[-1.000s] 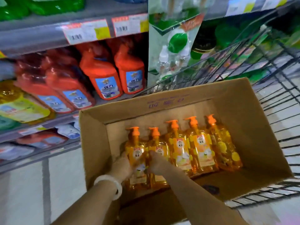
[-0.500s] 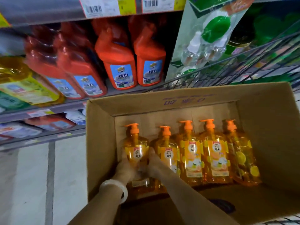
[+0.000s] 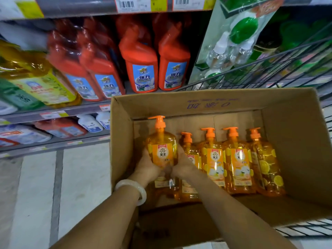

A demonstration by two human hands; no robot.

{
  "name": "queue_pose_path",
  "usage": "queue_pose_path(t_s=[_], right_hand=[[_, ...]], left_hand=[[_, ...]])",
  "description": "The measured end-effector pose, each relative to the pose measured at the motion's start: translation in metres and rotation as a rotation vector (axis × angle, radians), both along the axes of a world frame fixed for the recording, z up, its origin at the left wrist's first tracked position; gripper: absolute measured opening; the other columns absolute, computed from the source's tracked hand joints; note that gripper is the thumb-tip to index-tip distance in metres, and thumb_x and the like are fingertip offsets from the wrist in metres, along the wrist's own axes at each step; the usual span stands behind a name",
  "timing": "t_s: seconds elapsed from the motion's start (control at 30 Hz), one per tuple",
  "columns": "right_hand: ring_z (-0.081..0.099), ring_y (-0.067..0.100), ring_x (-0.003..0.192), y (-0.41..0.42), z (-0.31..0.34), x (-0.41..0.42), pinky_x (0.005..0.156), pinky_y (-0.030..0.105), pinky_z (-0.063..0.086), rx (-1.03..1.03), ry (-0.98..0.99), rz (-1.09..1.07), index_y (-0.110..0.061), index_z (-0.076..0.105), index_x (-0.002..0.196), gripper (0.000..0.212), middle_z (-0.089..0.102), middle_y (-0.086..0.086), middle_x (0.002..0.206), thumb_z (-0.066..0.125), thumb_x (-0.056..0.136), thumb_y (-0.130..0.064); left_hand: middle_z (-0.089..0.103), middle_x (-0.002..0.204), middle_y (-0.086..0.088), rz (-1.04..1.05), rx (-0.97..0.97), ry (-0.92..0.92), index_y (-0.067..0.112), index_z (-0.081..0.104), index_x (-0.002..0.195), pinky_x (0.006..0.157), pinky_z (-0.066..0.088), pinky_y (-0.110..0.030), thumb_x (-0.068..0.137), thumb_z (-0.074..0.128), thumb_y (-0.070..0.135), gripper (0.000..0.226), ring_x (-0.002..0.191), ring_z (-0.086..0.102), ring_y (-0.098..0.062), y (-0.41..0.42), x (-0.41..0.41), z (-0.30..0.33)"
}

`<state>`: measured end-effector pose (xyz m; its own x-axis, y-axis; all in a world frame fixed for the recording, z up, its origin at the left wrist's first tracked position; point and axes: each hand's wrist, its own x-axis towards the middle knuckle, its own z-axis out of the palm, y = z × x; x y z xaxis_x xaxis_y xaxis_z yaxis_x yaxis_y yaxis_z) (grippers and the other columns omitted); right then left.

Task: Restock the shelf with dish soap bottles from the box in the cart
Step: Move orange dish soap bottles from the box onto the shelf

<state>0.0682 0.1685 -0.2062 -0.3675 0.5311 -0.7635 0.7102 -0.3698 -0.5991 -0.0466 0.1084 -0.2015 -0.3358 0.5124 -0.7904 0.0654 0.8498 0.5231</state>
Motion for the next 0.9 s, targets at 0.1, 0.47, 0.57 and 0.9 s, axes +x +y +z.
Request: queue_pose_path(t_s=[0.1,0.47,0.57,0.9], right_hand=[[0.053,0.021,0.115,0.006,0.046,0.01,0.089,0.034,0.049,0.149,0.017,-0.001,-0.033,0.016,0.144,0.108,0.054,-0.004,0.116,0.077,0.062,0.003],[0.055,0.011,0.117,-0.042,0.243,-0.03,0.097,0.038,0.051,0.676,0.313,-0.046,-0.03,0.022,0.147,0.12,0.055,-0.009,0.128,0.087,0.051,0.001],[0.056,0.0,0.112,-0.064,0.276,-0.071,0.094,0.027,0.051,0.774,0.403,-0.028,-0.029,0.027,0.145,0.114,0.058,-0.016,0.121,0.088,0.053,-0.001],[0.058,0.002,0.108,-0.121,0.317,-0.234,0.096,0.025,0.048,0.862,0.659,0.112,-0.025,0.025,0.146,0.114,0.058,-0.013,0.121,0.083,0.054,0.008]], left_hand=[[0.054,0.125,0.004,-0.023,0.176,-0.001,0.034,0.025,0.137,0.101,0.044,-0.047,0.051,0.089,0.025,0.108,0.116,0.051,-0.02,0.002,-0.001,0.035],[0.059,0.123,0.004,-0.092,0.812,0.098,0.028,0.03,0.14,0.096,0.049,-0.033,0.044,0.094,0.017,0.116,0.109,0.059,-0.01,-0.042,-0.075,0.212],[0.058,0.122,0.007,-0.084,0.909,0.177,0.035,0.03,0.137,0.093,0.047,-0.034,0.041,0.094,0.025,0.116,0.111,0.057,-0.013,-0.068,-0.12,0.25],[0.054,0.104,0.027,0.075,1.013,0.474,0.043,0.031,0.132,0.086,0.05,-0.03,0.04,0.094,0.025,0.113,0.097,0.059,-0.009,-0.153,-0.263,0.306]])
